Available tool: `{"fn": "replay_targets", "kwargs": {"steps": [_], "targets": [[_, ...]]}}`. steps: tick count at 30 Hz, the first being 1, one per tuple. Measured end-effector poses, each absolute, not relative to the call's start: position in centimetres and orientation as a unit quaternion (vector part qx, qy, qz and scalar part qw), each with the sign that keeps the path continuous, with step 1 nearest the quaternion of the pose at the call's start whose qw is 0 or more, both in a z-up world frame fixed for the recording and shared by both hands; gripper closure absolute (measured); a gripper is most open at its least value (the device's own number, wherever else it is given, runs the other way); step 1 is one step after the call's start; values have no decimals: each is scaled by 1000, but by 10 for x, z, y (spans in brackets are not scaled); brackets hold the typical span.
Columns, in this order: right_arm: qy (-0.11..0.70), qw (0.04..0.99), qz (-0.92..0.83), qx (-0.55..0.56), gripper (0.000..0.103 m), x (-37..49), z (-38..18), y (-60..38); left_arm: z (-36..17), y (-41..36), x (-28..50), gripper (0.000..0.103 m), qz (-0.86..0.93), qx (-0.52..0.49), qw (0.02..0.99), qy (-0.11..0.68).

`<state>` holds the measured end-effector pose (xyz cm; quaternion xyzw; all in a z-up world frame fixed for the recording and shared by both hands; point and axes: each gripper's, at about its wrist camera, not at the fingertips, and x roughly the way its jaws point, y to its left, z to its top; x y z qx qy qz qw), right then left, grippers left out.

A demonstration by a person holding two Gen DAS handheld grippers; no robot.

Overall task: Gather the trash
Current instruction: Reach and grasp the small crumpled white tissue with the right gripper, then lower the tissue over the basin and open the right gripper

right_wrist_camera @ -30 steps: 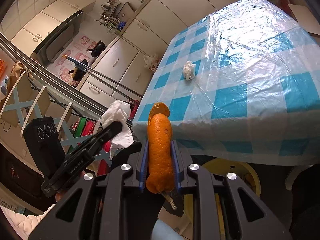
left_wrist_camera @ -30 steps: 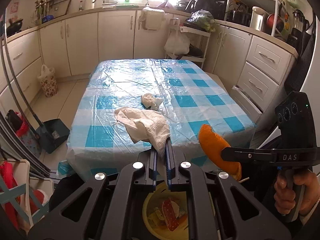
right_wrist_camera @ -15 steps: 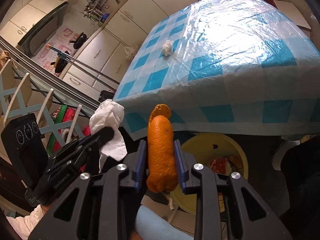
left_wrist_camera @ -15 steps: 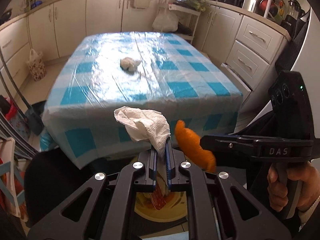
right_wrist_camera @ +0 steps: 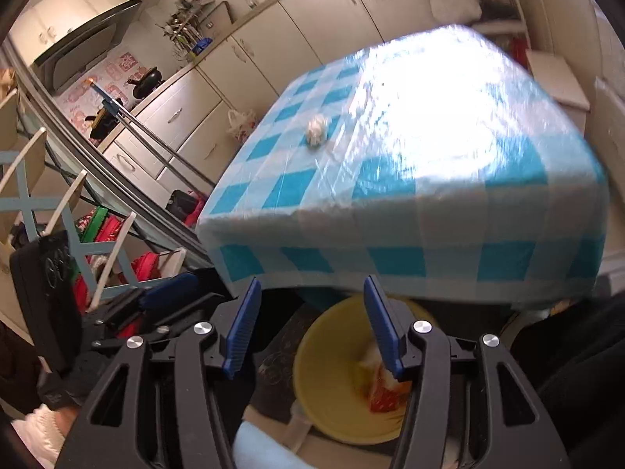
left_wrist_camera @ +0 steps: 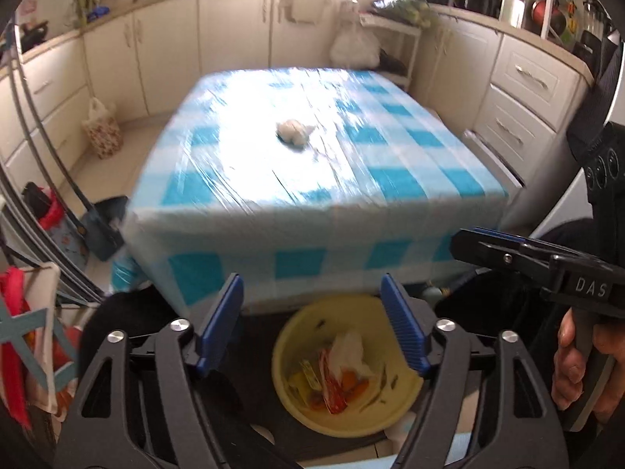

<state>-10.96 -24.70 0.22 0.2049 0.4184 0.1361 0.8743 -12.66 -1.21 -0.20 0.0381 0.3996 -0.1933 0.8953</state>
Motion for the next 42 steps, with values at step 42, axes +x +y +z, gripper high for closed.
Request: {"fn": "replay_targets", "kwargs": {"steps": [42], "targets": [[436,889,132,49,88,51,8,-170,42,94,-76,7,-58,-73,936,339]]}}
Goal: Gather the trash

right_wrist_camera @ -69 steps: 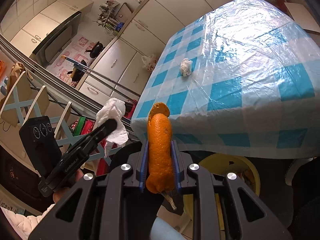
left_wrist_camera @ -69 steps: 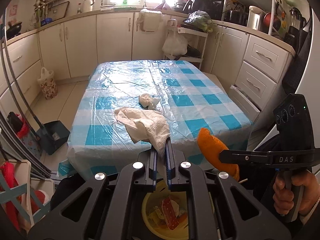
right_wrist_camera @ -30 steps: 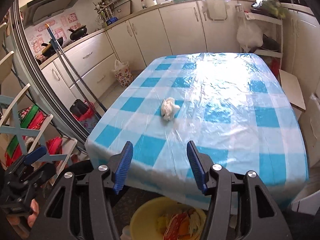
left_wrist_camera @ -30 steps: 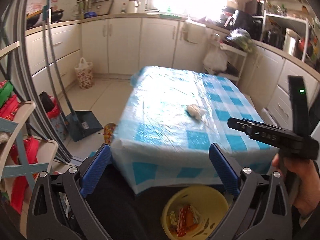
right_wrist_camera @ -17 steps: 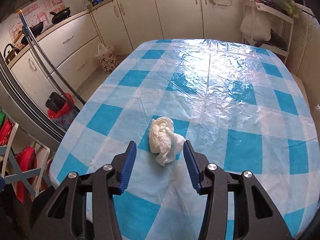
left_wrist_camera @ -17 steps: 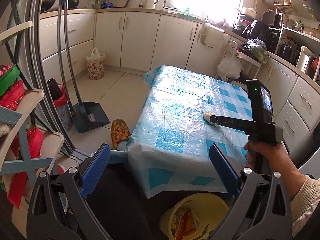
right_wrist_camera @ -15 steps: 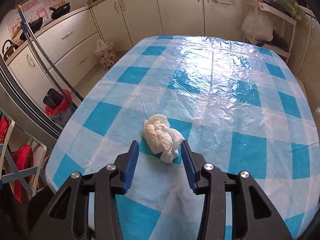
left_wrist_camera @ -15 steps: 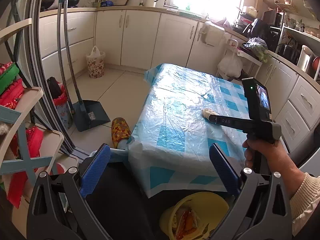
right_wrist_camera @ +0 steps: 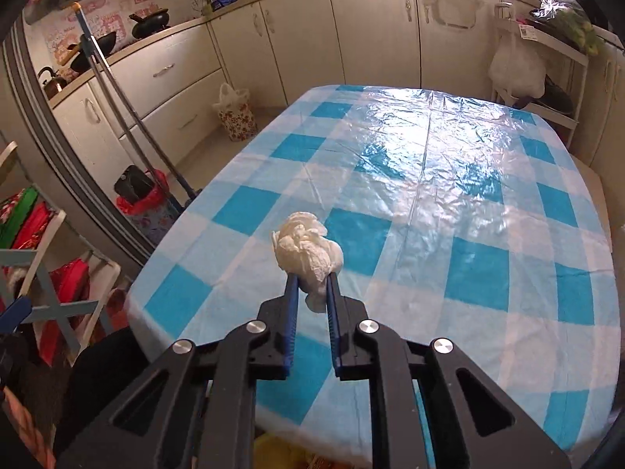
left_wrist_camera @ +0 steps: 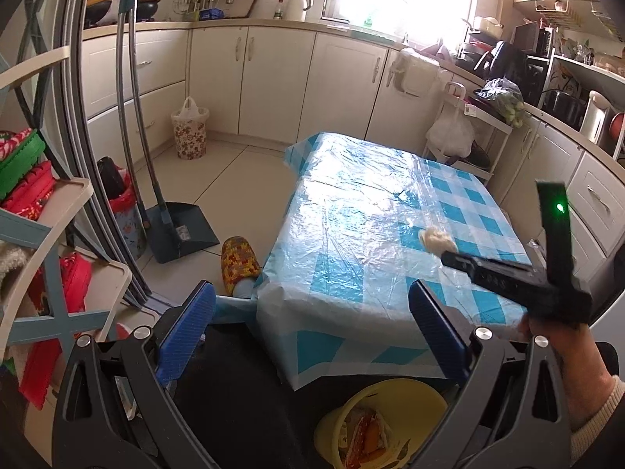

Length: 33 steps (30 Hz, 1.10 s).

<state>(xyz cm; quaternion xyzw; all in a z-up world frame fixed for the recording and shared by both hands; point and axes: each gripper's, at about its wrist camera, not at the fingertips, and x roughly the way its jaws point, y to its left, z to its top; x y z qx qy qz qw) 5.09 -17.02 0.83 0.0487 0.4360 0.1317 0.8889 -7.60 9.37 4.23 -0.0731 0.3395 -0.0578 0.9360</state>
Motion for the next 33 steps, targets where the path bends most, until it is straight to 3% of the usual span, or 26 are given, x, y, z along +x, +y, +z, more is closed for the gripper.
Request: {"fn": "replay_targets", "kwargs": {"steps": [4,11,12,13,15,17,19,25,33], "targets": [[456,874,165,35,88,-14,7,-169,53,88,-84,7,-67,-70,939,329],[566,804,181,-29,84,-72,-57,-147,67,68,-101,7,-95,-56,938,328],[576,797,178,-40,75,-73,-64,-143,70,65,-105,7,-99,-52,939,326],[580,795,172,-43,59,-73,-68,-141,74,63,-109,7,-101,-45,940,323],[577,799,164,-34,51,-71,-65,-144,80,60,-115,7,-101,-34,942,317],[560,814,153,-14,44,-68,-53,-152,86,57,-123,7,-99,-23,945,312],[536,833,136,25,31,-70,-38,-165,91,55,-128,7,-97,-17,945,310],[438,885,80,138,13,-105,9,-205,100,33,-147,7,-102,21,944,313],[279,952,-3,122,8,-165,96,-223,111,15,-181,7,-125,57,939,315]]}}
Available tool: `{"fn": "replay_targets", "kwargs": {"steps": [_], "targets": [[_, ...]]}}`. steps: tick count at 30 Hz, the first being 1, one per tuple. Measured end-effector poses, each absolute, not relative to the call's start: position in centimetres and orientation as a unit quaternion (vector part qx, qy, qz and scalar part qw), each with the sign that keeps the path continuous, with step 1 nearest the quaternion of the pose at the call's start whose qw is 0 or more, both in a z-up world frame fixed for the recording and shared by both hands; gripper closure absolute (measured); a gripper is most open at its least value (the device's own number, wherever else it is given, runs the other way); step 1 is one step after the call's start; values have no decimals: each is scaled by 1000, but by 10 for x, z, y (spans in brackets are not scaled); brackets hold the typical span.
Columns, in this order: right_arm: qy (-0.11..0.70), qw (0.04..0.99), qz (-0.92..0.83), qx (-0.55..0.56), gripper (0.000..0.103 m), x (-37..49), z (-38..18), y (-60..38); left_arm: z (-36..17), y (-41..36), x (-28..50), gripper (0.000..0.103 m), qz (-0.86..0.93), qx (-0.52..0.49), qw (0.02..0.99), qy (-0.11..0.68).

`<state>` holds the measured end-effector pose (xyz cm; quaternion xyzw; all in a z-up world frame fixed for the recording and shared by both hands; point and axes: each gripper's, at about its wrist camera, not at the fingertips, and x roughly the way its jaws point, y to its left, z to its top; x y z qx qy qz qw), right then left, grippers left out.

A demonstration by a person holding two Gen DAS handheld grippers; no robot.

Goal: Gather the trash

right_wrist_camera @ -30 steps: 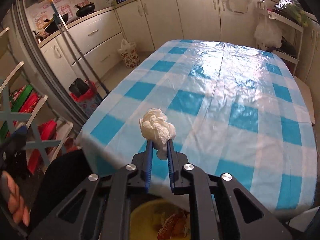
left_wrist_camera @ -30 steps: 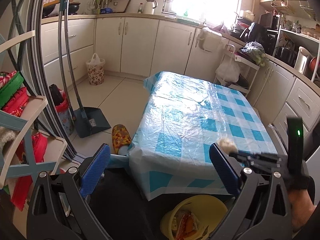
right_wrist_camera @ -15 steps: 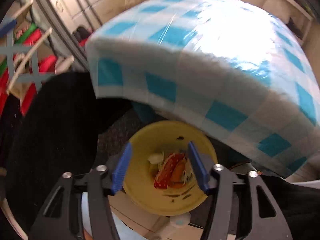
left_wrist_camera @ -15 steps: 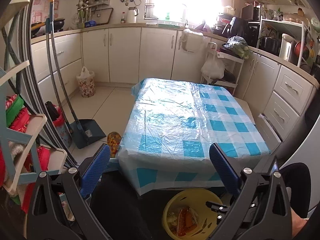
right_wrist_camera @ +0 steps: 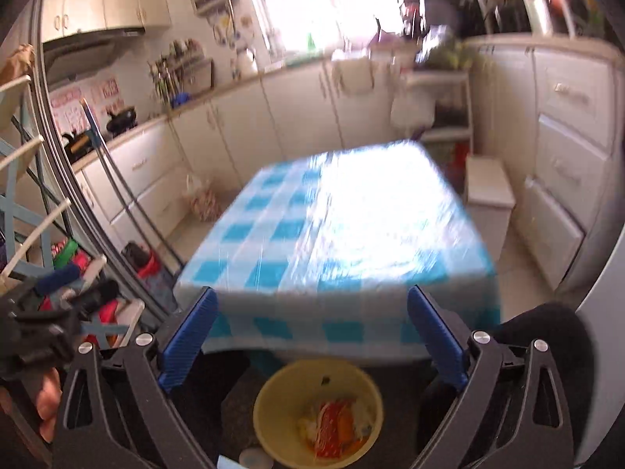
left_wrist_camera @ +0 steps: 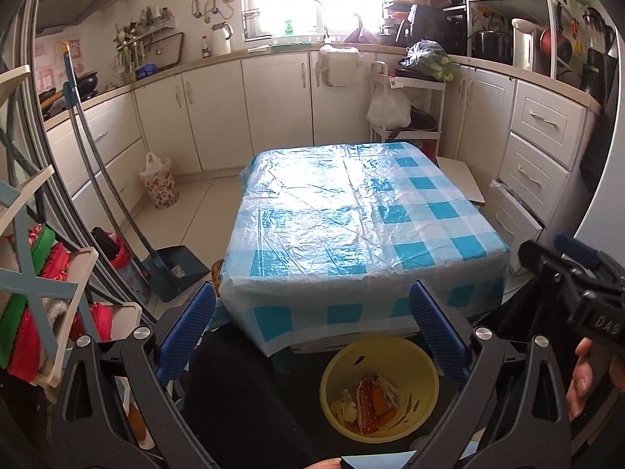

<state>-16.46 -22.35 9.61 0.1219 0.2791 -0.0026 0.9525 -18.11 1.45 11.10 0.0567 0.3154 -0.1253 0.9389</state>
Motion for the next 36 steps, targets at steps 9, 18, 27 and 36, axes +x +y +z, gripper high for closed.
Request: {"fn": "replay_targets", "kwargs": {"steps": [9,18,27,36], "targets": [[165,981,-24,96,7,-228,161,-210,130,16,-207,7,-119,69,944,299],[142,986,-23,87,7,-256,156,-192,141,23,-225,7,-85,91,953,275],[136,987,-12,89,7,-266,155,-186,154,45,-237,7,-95,51,962,250],[114,990,-22,75,7,-273,160,-182,143,48,-226,7,-128,25,948,292]]}}
